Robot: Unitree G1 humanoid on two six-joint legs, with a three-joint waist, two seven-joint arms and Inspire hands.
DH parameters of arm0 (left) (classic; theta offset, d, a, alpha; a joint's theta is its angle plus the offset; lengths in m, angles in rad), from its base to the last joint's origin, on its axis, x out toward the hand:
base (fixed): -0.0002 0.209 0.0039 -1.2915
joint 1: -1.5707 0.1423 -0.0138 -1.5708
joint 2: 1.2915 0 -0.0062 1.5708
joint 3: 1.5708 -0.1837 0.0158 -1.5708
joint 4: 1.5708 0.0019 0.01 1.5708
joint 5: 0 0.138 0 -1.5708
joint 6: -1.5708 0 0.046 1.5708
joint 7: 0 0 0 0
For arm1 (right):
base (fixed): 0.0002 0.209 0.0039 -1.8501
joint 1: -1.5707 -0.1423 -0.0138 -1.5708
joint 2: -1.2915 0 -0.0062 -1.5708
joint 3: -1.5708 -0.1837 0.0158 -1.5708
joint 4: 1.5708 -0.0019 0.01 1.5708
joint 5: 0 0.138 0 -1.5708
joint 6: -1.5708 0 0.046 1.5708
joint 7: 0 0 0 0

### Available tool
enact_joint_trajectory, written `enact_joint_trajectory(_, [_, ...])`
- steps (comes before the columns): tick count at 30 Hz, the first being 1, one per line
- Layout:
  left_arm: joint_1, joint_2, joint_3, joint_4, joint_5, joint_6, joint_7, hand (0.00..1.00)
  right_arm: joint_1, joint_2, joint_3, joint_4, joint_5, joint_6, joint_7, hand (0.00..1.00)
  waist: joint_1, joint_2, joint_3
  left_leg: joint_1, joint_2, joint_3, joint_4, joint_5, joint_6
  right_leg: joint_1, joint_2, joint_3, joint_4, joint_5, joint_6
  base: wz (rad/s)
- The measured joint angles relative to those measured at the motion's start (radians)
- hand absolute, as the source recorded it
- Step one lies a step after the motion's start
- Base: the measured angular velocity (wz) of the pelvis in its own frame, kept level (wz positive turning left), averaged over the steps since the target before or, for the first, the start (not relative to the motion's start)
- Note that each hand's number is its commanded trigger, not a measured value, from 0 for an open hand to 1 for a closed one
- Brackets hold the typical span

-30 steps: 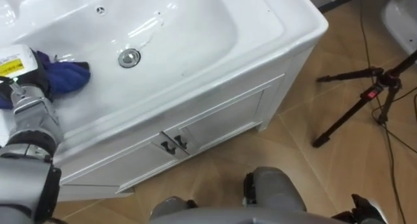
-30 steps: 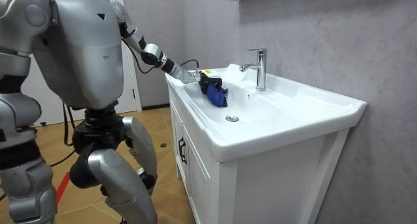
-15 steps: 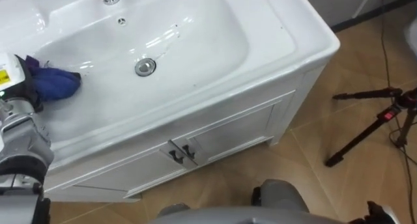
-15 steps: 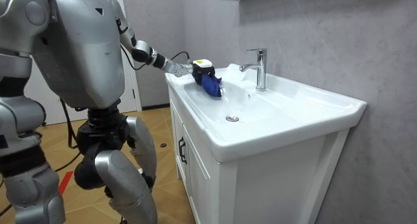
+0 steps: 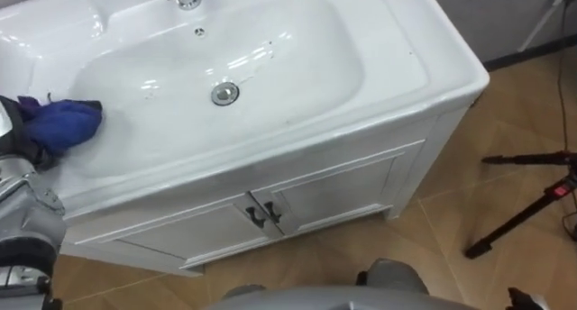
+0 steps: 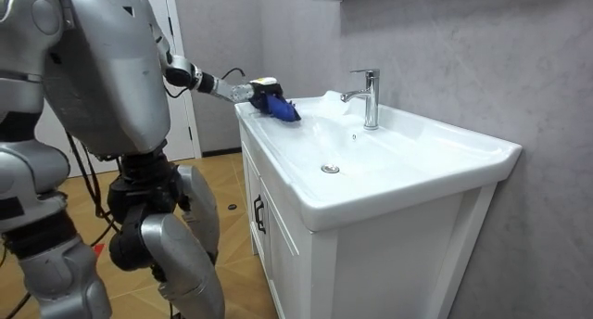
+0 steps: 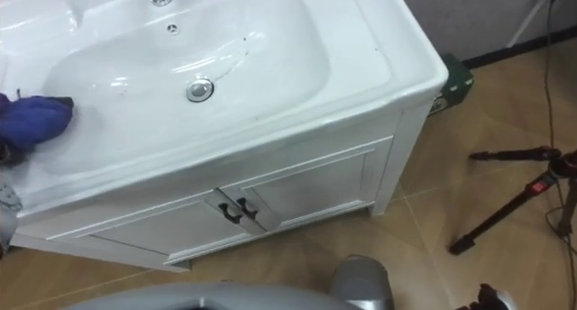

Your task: Wipe basin

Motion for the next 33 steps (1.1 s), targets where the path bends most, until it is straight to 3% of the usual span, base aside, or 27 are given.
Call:
enact_joint_trajectory(7, [0.017, -0.004, 0.025, -0.2, 0.0, -0.019, 0.05, 1.0, -0.002, 0.0, -0.001, -0.003, 0.007, -0.025, 0.0, 0.0, 0.012, -0.007, 0.0008, -0.008, -0.019, -0.016, -0.008, 0.008, 0.012, 0.002, -0.021, -0.016, 0.0, 0.0, 0.01, 0.12])
enact_joint_trajectory(13, [0.035, -0.041, 0.025, -0.307, 0.0, -0.05, 0.117, 1.0, 0.017, 0.005, 0.0, -0.002, -0.001, -0.037, 0.004, 0.0, 0.006, -0.002, -0.0007, 0.009, -0.026, -0.015, -0.029, 0.009, 0.013, 0.017, -0.02, -0.015, -0.016, 0.004, 0.019, 0.0])
enact_joint_trajectory(18, [0.048, -0.063, 0.024, -0.392, 0.0, -0.067, 0.121, 1.0, 0.038, 0.005, 0.0, -0.013, 0.0, -0.037, 0.02, 0.0, -0.005, -0.007, 0.0007, 0.046, -0.03, -0.013, -0.067, 0.013, 0.014, 0.044, -0.011, -0.015, -0.043, 0.008, 0.026, -0.01])
enact_joint_trajectory(29, [0.049, -0.071, 0.026, -0.405, 0.001, -0.078, 0.144, 1.0, 0.067, 0.014, -0.001, -0.053, -0.013, -0.035, 0.041, 0.0, 0.005, -0.004, -0.0003, 0.069, -0.025, -0.009, -0.076, 0.013, 0.014, 0.071, -0.003, -0.026, -0.069, 0.009, 0.029, -0.01])
enact_joint_trajectory(33, [0.086, -0.077, 0.026, -0.387, 0.001, -0.079, 0.16, 1.0, 0.07, 0.014, -0.001, -0.05, -0.013, -0.035, 0.04, 0.0, 0.005, 0.002, -0.0006, 0.079, -0.025, -0.009, -0.075, 0.013, 0.014, 0.079, -0.001, -0.023, -0.068, 0.009, 0.03, -0.02])
